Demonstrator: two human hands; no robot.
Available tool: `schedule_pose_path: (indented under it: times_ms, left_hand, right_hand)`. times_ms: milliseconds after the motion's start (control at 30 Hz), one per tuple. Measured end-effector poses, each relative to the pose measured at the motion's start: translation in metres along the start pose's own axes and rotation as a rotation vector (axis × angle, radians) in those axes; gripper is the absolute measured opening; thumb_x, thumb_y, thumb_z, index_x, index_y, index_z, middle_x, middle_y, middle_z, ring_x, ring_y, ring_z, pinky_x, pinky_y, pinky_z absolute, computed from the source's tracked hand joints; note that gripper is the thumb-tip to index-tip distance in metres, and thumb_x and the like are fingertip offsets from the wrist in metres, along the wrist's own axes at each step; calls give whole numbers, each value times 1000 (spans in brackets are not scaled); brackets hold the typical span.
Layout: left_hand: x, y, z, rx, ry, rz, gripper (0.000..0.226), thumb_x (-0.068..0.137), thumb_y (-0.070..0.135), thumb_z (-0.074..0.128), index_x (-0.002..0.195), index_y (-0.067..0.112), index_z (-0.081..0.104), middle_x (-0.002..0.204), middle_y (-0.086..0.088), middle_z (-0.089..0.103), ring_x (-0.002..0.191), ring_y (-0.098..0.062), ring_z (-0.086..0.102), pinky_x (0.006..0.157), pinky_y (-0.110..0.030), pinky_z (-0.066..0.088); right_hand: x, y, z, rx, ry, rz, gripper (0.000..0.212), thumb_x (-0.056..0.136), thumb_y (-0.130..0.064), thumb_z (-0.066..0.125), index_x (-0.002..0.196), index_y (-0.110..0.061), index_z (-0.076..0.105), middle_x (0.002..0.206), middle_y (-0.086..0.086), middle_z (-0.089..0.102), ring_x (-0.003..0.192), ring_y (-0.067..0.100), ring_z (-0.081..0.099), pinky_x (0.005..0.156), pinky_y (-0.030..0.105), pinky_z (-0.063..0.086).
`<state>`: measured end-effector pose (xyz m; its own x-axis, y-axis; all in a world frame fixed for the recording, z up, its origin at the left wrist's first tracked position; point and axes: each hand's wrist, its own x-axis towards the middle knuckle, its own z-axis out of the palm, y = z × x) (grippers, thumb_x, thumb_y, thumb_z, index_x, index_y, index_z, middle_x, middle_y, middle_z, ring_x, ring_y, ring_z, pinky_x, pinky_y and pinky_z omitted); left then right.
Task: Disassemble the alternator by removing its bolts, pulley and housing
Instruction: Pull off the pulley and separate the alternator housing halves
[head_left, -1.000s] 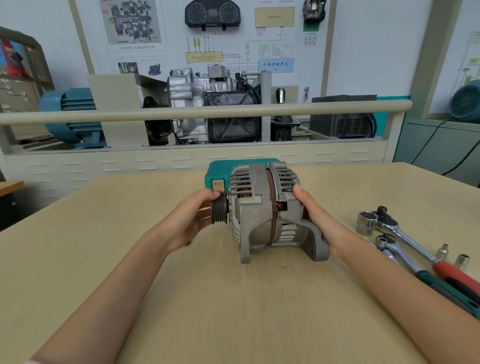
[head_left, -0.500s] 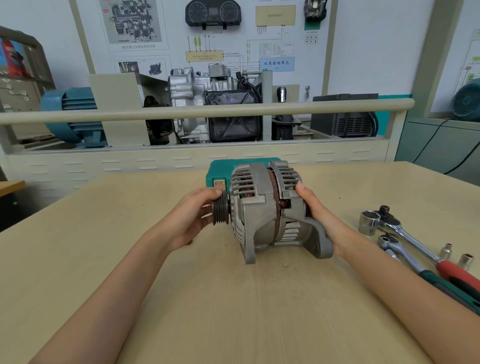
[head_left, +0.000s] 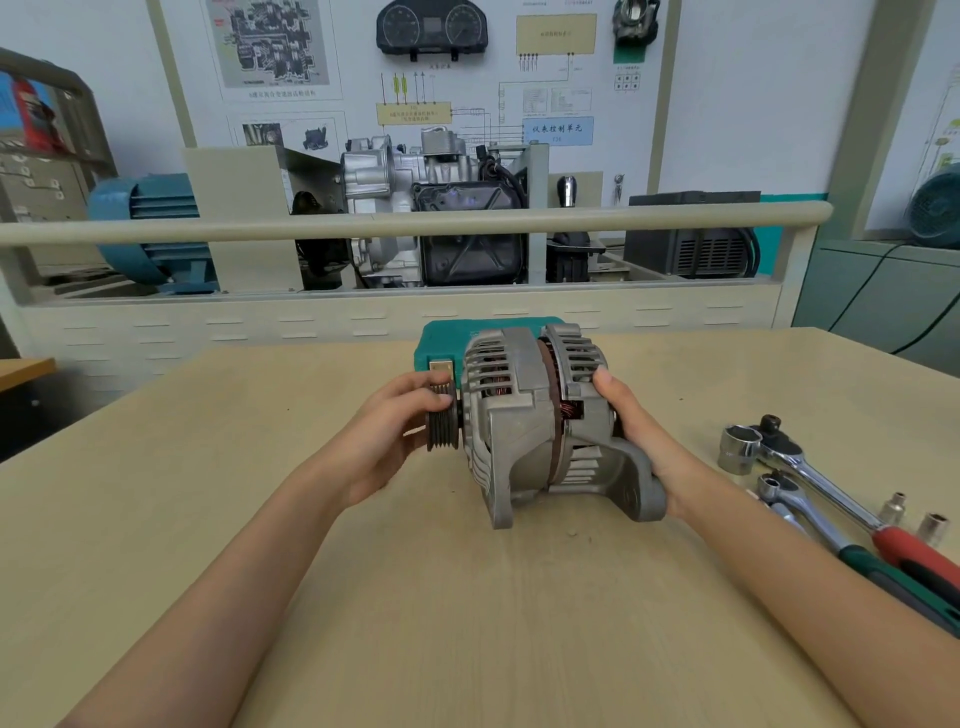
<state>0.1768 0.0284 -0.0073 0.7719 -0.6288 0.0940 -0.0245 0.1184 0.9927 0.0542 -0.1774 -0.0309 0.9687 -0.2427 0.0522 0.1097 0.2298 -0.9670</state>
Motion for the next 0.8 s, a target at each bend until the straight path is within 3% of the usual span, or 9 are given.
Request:
schedule_pose_path:
  times_ms: [167,267,367,467,667,800]
  left_hand:
    - [1,1,-3,15,30,-156,21,91,33,57,102,16,62,85,-2,63,77,-13,59,57,-21,54]
    - [0,0,0,44,81,-275,41,88,52,55,95,12,59,72,-5,63,65,-14,59,51,-22,53]
    - [-2,1,-1,35,54,-320,53,87,60,51,100,9,57,72,-8,64,63,-16,62,61,-28,57]
    - [-4,2,-1,26,6,-188,40,93,46,50,118,15,55,99,-7,62,89,-18,61,77,-32,55]
    - [-5,1,-3,-77,-47,-108,39,90,7,52,129,8,51,115,-10,59,99,-18,58,65,-24,56]
    - [-3,-1,-8,-98,-46,-114,54,81,13,66,131,5,49,115,-13,62,92,-17,67,69,-26,57]
  right_hand:
    - [2,0,-3,-15,15,15,83,57,-63,63,128,-21,53,108,9,71,92,21,70,81,35,56]
    - [3,0,-3,1,3,27,77,58,-62,63,122,-20,55,103,8,72,86,19,71,73,31,58]
    - [4,0,-4,-7,-8,23,76,59,-62,62,122,-21,55,104,8,72,87,19,71,76,32,58]
    - [4,-1,-4,-30,-13,34,78,56,-63,63,121,-21,56,103,8,72,86,19,71,78,33,58]
    - [2,-3,-2,-39,6,-21,63,64,-62,57,112,-22,59,97,5,74,83,16,71,68,28,58]
    - [2,-4,-6,-16,72,8,70,63,-73,49,116,-29,60,109,10,70,100,27,67,89,44,53]
